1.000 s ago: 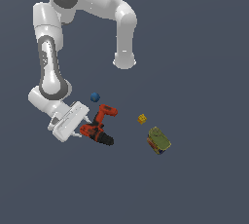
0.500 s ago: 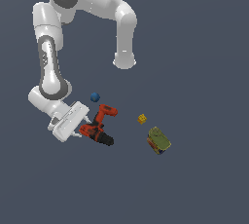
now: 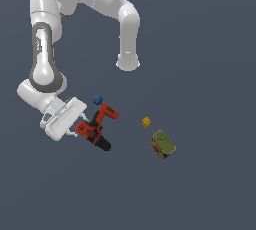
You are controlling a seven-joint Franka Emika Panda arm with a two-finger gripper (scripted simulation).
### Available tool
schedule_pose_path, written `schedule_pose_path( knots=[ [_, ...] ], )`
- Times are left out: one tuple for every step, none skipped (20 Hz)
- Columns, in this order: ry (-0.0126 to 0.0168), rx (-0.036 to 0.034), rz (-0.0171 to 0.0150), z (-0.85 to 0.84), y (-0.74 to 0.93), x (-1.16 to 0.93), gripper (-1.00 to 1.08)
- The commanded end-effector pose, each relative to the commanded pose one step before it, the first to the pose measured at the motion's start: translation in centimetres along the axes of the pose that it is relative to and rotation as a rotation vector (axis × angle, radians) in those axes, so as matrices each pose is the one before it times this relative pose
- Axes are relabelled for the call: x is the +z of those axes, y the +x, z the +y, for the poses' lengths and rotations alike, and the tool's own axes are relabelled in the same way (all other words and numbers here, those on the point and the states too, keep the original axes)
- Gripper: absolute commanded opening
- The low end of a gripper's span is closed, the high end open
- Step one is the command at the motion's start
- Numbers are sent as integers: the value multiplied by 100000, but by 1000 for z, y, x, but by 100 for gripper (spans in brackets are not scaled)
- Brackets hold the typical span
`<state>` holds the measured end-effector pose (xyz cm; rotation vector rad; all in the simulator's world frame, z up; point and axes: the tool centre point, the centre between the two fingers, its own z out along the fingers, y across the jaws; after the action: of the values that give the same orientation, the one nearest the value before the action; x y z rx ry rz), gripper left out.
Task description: Pick up a designated object from a clutter of objects.
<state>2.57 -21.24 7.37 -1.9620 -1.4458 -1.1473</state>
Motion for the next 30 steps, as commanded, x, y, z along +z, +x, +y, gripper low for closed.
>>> schedule_pose_path(
  knots=[
    [-237,-197,-326,649,1817,-2203,-100],
    [0,0,0,253,806,-956,-100],
    [48,-48,-14,262,857,-948,-100],
    [44,-54,-2,265,859,-946,-100],
    [0,0,0,267,822,-968,-100],
    [24,-57,31,269,854,-949,-100],
    [0,0,0,273,819,-958,-100],
    [6,-48,49,273,843,-952,-100],
    [0,0,0,279,813,-946,-100],
    [-11,-54,81,276,837,-954,-100],
    [0,0,0,285,807,-934,-100],
    [-27,-39,86,281,818,-953,-100],
    [-24,-21,61,285,805,-942,-100],
    [0,0,0,293,792,-912,-100],
    [-45,-17,85,288,785,-944,-100],
    [-52,-8,82,290,772,-940,-100],
    [0,0,0,292,749,-860,-100],
    [-47,9,50,272,687,-845,-100],
    [0,0,0,265,652,-752,-100],
    [-74,33,54,241,567,-753,-100],
    [-54,37,22,226,513,-672,-100],
    [0,0,0,209,482,-564,-100],
    [-49,48,-1,186,391,-532,-100],
    [-45,51,-9,166,336,-466,-100],
    [0,0,0,147,318,-381,-100],
    [-35,54,-25,131,240,-347,-100],
    [0,0,0,111,228,-279,-100],
    [-34,66,-41,100,151,-249,-100],
    [0,0,0,79,150,-191,-100],
    [-29,74,-56,72,78,-161,-100]
  ],
)
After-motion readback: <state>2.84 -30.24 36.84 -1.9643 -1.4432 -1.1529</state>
